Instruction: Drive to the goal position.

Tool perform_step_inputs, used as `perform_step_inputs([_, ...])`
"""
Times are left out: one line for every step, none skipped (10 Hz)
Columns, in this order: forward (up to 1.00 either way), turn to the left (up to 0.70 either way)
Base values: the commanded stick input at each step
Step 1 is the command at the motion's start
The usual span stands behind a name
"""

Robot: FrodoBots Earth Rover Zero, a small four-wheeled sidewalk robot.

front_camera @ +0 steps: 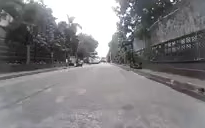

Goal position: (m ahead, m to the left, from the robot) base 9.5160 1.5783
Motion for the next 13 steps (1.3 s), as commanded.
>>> perform_step_inputs([1.0, -0.39])
perform_step_inputs([1.0, -0.39])
perform_step_inputs([1.0, -0.28])
perform_step_inputs([1.0, 0.39])
perform_step_inputs([1.0, 0.02])
perform_step_inputs([1.0, 0.02])
perform_step_inputs([1.0, 0.02])
perform_step_inputs([1.0, 0.02])
perform_step_inputs([1.0, 0.02])
perform_step_inputs([1.0, 0.02])
perform_step_inputs([1.0, 0.02])
perform_step_inputs([1.0, 0.02])
perform_step_inputs([1.0, 0.02])
